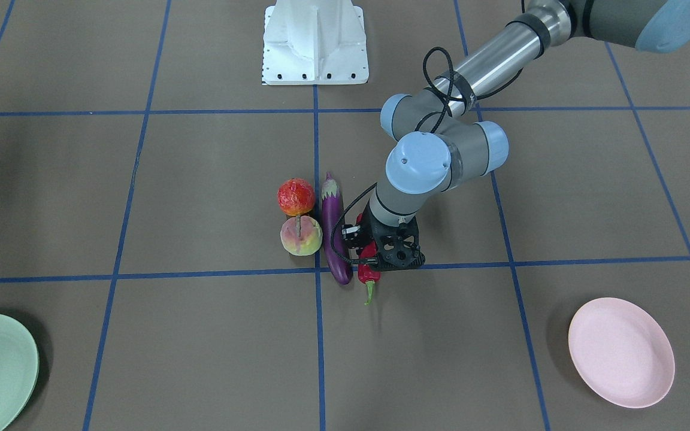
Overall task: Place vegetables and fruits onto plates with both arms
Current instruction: 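Close the left gripper on the red chili pepper's body, then carry chili to pink plate with left gripper while right arm reaches for peach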
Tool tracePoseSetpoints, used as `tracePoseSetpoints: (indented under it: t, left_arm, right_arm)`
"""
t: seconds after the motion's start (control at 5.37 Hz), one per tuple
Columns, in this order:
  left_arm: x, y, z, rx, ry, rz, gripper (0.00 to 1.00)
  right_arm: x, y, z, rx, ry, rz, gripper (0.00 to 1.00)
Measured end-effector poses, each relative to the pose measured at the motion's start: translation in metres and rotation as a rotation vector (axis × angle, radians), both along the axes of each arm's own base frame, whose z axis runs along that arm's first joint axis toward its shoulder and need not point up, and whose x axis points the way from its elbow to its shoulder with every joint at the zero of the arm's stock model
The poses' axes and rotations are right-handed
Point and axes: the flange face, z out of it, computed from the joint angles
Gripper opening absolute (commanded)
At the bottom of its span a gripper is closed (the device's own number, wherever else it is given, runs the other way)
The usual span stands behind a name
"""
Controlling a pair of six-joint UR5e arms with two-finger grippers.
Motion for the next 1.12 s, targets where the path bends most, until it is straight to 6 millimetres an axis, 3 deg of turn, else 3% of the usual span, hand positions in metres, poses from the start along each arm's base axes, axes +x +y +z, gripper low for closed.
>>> tracePoseSetpoints:
  t: [0.19, 0.56, 0.74, 1.12]
  left_arm:
    - [-0.023, -0.016, -0.005, -0.007, 0.017, -0.018, 0.0]
    - [-0.068, -0.044, -0.009, -0.029, 0.049, -0.042, 0.0]
    - [-0.096, -0.058, -0.007, -0.046, 0.068, -0.054, 0.0]
    - [-0.169, -0.09, 0.033, -0.082, 0.057, -0.124, 0.0]
  right_arm:
    - [-0.037, -0.018, -0.048, -0.027, -0.017, 0.011, 1.0]
    - [-0.134, -0.031, -0.144, -0.057, -0.02, 0.012, 1.0]
    - [-0.187, -0.025, -0.175, -0.039, 0.016, 0.028, 1.0]
    - [-0.27, -0.007, -0.209, -0.003, 0.053, 0.063, 1.0]
